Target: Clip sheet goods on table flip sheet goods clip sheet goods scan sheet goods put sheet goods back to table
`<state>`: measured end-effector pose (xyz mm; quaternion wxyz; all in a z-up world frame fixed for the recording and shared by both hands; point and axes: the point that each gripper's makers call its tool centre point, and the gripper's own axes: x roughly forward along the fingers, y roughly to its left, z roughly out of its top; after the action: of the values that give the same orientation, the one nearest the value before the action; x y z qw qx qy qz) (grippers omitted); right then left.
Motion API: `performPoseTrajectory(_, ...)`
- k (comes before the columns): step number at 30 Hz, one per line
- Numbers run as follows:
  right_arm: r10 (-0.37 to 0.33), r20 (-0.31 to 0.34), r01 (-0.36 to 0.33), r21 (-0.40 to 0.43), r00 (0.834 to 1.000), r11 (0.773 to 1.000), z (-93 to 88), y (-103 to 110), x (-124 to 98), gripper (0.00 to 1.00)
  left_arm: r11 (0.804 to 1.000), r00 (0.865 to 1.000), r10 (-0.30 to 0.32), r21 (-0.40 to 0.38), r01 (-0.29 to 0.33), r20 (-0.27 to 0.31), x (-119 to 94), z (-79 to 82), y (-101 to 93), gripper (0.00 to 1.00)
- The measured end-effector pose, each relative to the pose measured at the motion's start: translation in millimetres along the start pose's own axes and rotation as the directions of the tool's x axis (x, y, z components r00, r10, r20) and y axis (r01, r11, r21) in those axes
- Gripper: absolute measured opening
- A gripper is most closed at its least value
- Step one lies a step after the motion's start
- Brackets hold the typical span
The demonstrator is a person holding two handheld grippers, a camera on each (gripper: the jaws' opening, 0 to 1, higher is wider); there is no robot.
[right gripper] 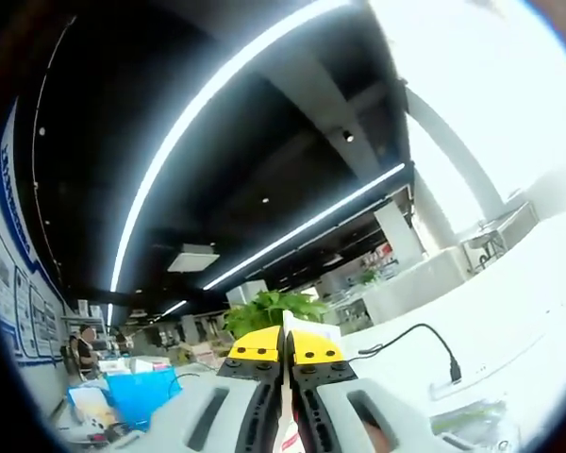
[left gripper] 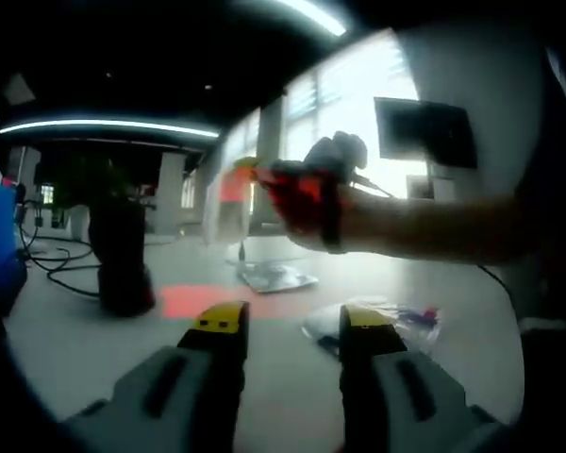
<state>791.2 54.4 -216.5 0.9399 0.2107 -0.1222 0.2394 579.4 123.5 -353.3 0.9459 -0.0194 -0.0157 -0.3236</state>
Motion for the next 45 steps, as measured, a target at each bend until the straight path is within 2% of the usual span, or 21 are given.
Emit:
performPoseTrajectory(4,0.02,0.016,-0.02,-0.015,1.0,1.0,15.7,-1.2,-2.5,0.0,1.0,1.0,0.0,-0.001,0.0,-0.001,-0.1,-0.2,0.1,0.31)
performPoseTrajectory(9,0.024,0.028,-0.024,0.007,0.999,1.0,39.5,-7.1,-10.3,0.0,1.0,1.0,-0.002,0.005,0.002,-0.004,0.2,-0.6,-0.9,0.31)
performPoseTrajectory(14,0.032,0.011,-0.033,0.008,0.999,0.999,53.4,-12.4,-19.9,0.0,1.0,1.0,-0.001,0.008,0.001,-0.004,0.2,-0.6,-1.0,0.31)
performPoseTrajectory(23,0.059,-0.013,-0.059,0.002,0.998,0.998,65.1,-12.6,-37.7,0.0,1.0,1.0,0.002,0.009,-0.002,-0.004,0.0,-0.4,-0.8,0.31)
performPoseTrajectory(28,0.097,-0.024,-0.097,0.013,0.995,0.995,69.8,-11.2,-43.4,0.0,1.0,1.0,0.004,0.015,-0.004,-0.007,0.2,-0.8,-1.0,0.31)
performPoseTrajectory(33,0.127,-0.035,-0.128,-0.014,0.991,0.992,74.7,-5.6,-47.1,0.0,1.0,1.0,0.005,0.022,-0.005,-0.009,0.5,-1.2,-0.7,0.31)
performPoseTrajectory(45,0.152,-0.091,-0.156,-0.035,0.984,0.987,75.2,-12.0,-61.4,0.0,0.999,1.0,0.004,0.04,-0.004,-0.018,1.2,-2.9,-0.1,0.31)
